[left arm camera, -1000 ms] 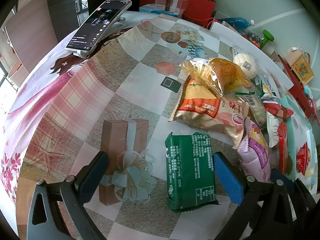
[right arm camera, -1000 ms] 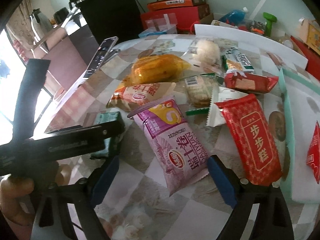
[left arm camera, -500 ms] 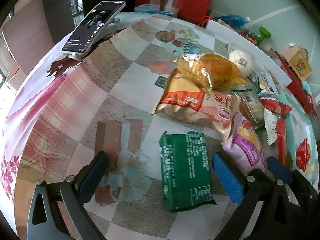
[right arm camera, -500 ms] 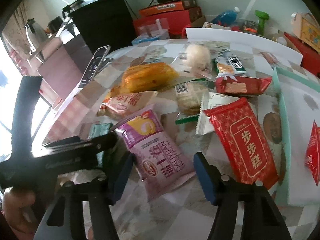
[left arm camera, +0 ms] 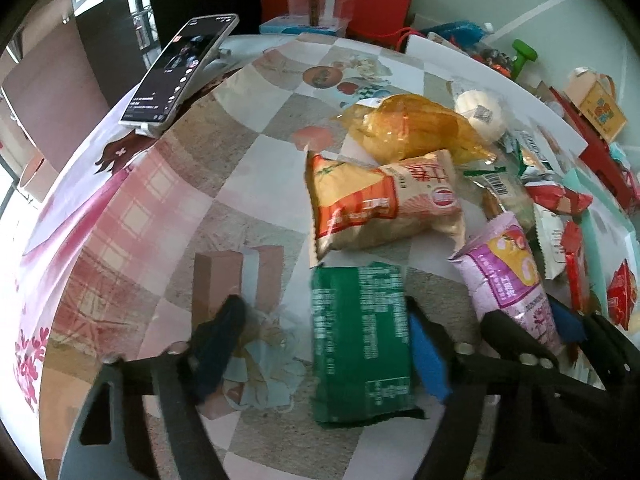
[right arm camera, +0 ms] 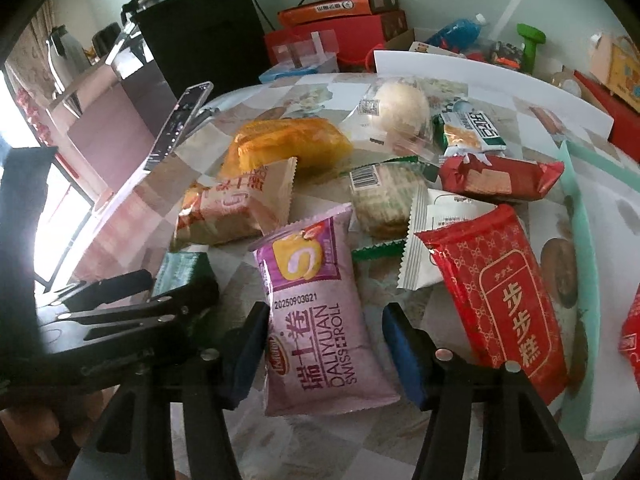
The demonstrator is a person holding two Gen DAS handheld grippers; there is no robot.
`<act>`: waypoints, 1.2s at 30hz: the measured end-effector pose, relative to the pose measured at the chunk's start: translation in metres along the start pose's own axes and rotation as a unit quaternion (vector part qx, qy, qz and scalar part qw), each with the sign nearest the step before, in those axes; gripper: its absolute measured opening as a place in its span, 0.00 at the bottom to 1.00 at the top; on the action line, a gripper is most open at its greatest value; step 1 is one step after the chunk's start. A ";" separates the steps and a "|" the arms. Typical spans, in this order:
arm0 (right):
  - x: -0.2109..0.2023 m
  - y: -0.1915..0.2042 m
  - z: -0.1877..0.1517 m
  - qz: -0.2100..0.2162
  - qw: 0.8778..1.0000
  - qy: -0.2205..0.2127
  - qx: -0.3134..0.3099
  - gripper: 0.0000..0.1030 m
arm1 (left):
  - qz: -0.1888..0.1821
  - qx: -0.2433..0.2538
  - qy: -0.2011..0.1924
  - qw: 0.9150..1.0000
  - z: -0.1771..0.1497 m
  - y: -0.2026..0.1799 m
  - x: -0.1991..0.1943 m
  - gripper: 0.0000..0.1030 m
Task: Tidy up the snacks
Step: 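Close the left tool on the green packet while the right tool grasps the pink Swiss roll, then lift both held packets and carry them toward the tray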
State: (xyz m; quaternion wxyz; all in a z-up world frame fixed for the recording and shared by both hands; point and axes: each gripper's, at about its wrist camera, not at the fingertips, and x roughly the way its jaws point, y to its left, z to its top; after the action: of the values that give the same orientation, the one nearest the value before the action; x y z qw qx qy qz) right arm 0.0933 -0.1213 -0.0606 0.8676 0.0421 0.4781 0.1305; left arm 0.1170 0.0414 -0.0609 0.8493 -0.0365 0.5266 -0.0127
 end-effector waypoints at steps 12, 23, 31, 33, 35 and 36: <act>0.012 0.019 -0.005 -0.089 0.994 0.005 -0.067 0.60 | 0.015 0.030 -0.010 0.999 -0.001 -0.010 0.003 0.60; 0.013 0.017 -0.004 -0.089 0.994 0.002 -0.060 0.56 | 0.009 0.020 -0.014 1.000 -0.001 -0.006 0.001 0.51; 0.003 0.010 -0.001 -0.058 0.998 -0.010 -0.029 0.44 | -0.037 -0.004 -0.021 0.999 0.001 0.001 -0.007 0.40; -0.001 0.009 0.001 -0.053 0.998 -0.016 -0.024 0.43 | -0.038 -0.005 -0.026 0.999 0.001 0.001 -0.011 0.40; -0.008 0.007 0.002 -0.041 0.999 -0.026 -0.014 0.43 | -0.042 -0.006 -0.033 0.999 0.002 0.001 -0.016 0.40; -0.012 0.007 0.003 -0.035 0.999 -0.031 -0.009 0.43 | -0.044 -0.006 -0.038 0.998 0.003 0.001 -0.020 0.40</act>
State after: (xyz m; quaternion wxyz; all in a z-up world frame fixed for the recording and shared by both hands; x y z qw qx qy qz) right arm 0.0886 -0.1180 -0.0477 0.8865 0.0211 0.4506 0.1031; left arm 0.1106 0.0436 -0.0422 0.8668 -0.0655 0.4922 -0.0456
